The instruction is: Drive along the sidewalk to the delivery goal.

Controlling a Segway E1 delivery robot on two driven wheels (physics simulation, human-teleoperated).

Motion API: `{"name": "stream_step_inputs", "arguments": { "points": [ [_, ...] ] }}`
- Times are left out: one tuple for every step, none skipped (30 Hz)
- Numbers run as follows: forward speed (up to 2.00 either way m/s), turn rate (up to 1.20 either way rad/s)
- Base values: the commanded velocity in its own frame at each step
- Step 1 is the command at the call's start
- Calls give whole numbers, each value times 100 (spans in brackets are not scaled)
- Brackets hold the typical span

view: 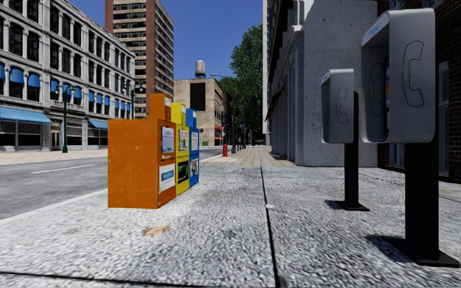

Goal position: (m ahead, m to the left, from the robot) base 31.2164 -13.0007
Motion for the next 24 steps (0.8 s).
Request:
{"name": "stream_step_inputs", "arguments": {
  "points": [
    [200,-23],
    [200,-25],
    [200,-25],
    [200,-25],
    [200,-25],
    [200,-26],
    [200,-26],
    [200,-31],
    [200,-37],
    [200,-40],
    [200,-40],
    [200,-41],
    [200,-41],
    [200,-41],
    [200,-41],
    [200,-41],
    [200,-41],
    [200,0],
    [200,0],
    [200,0],
    [200,0],
    [200,0],
    [200,0],
    [200,0]
  ]
}}
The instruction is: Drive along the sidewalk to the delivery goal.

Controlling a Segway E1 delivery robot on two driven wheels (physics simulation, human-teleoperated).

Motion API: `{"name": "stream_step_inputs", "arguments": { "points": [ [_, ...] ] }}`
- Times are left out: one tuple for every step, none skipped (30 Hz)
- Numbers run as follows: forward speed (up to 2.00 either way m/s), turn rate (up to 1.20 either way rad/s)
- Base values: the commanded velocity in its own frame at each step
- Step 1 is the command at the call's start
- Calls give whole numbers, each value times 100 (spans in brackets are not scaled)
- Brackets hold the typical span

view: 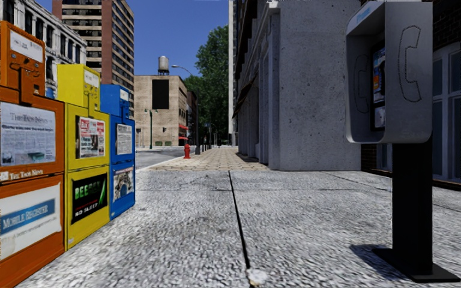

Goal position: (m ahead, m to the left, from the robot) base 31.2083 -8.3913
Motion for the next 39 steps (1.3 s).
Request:
{"name": "stream_step_inputs", "arguments": {
  "points": [
    [200,0],
    [200,0],
    [200,0],
    [200,0],
    [200,0],
    [200,0],
    [200,0],
    [200,0],
    [200,0],
    [200,0],
    [200,0],
    [200,0],
    [200,0],
    [200,0],
    [200,0],
    [200,0],
    [200,0],
    [200,0],
    [200,0],
    [200,0],
    [200,0],
    [200,0],
    [200,0],
    [200,0],
    [200,0],
    [200,0],
    [200,0],
    [200,0],
    [200,0],
    [200,0],
    [200,0],
    [200,0],
    [200,0],
    [200,0],
    [200,0],
    [200,0],
    [200,0],
    [200,0],
    [200,0]
  ]
}}
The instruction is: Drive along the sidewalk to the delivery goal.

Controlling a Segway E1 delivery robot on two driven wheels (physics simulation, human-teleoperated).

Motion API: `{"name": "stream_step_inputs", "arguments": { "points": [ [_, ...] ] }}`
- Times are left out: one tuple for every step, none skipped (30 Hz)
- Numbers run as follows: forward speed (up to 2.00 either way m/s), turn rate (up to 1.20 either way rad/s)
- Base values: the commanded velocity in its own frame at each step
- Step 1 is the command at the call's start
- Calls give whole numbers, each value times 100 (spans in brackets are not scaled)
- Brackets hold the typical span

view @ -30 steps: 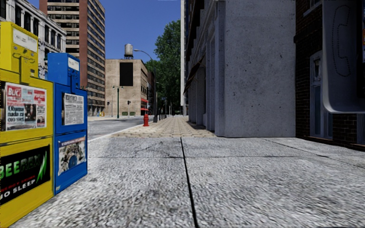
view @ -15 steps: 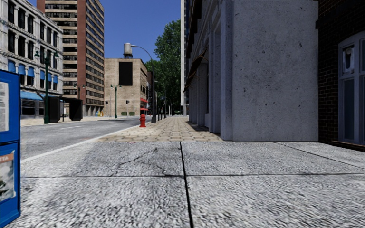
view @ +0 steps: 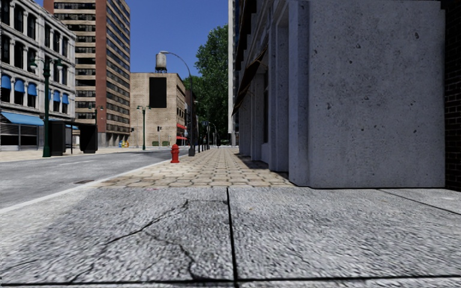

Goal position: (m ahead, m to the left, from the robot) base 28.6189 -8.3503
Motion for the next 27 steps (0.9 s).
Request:
{"name": "stream_step_inputs", "arguments": {
  "points": [
    [200,0],
    [200,0],
    [200,0],
    [200,0],
    [200,0],
    [200,0],
    [200,0],
    [200,0],
    [200,0],
    [200,0],
    [200,2],
    [200,18],
    [200,33],
    [200,37],
    [200,37],
    [200,38],
    [200,38],
    [200,34],
    [200,27],
    [200,25],
    [200,0],
    [200,0],
    [200,0],
    [200,0],
    [200,0],
    [200,0],
    [200,0]
  ]
}}
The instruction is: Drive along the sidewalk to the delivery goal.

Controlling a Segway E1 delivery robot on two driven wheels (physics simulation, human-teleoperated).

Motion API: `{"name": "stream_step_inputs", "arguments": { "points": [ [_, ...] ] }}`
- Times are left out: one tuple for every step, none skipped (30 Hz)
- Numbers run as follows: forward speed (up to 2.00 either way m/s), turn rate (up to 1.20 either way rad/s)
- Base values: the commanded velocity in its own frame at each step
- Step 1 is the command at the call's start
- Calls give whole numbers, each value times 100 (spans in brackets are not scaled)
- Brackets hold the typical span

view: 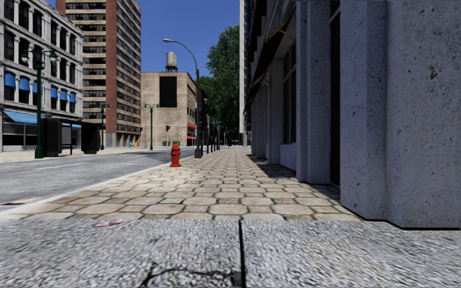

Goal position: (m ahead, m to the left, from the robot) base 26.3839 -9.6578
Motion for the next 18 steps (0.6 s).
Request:
{"name": "stream_step_inputs", "arguments": {
  "points": [
    [200,0],
    [200,0],
    [200,0],
    [200,0],
    [200,0],
    [200,0],
    [200,0],
    [200,0],
    [200,0],
    [200,0],
    [200,0],
    [200,0],
    [200,0],
    [200,0],
    [200,0],
    [200,0],
    [200,0],
    [200,0]
  ]
}}
